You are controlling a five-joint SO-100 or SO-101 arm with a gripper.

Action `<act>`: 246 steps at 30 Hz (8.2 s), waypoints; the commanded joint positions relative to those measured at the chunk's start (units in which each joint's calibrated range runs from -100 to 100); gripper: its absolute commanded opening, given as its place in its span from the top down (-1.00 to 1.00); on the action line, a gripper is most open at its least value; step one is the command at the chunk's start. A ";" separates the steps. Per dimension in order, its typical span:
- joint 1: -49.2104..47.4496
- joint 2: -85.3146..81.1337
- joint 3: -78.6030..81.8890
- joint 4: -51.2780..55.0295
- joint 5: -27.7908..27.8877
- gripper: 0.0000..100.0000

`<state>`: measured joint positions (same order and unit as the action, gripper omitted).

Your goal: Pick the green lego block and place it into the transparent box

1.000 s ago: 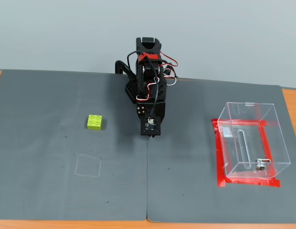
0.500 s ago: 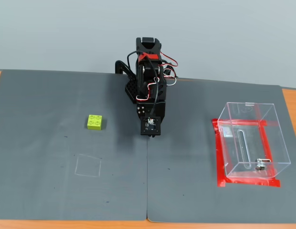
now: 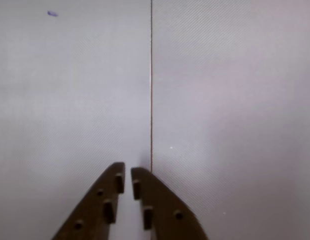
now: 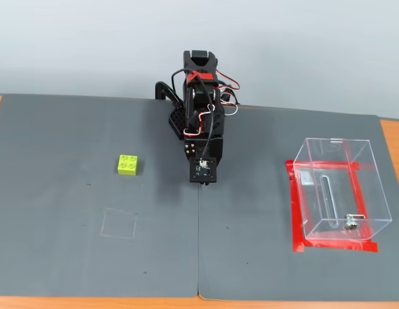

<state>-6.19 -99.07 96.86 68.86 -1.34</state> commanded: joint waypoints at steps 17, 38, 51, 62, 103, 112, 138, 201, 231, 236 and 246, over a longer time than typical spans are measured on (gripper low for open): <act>-0.64 -0.17 -4.73 -1.16 -0.45 0.95; 0.63 27.13 -23.63 -12.70 -4.05 0.95; 9.14 41.20 -40.00 -5.50 -4.05 0.95; 9.36 52.14 -54.03 -6.19 -7.02 0.95; 47.93 61.04 -71.57 16.81 -17.65 0.91; 49.42 62.06 -70.58 12.47 -17.65 0.67; 46.14 61.89 -52.49 -2.37 -17.33 0.57; 43.68 62.06 -31.86 -19.04 -17.70 0.57; 44.05 69.77 -31.32 -25.37 -17.33 0.79; 44.12 69.35 -31.14 -24.94 -17.28 0.81; 42.63 58.92 -42.63 -11.40 -15.93 0.80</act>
<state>37.80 -32.97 62.46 51.00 -17.75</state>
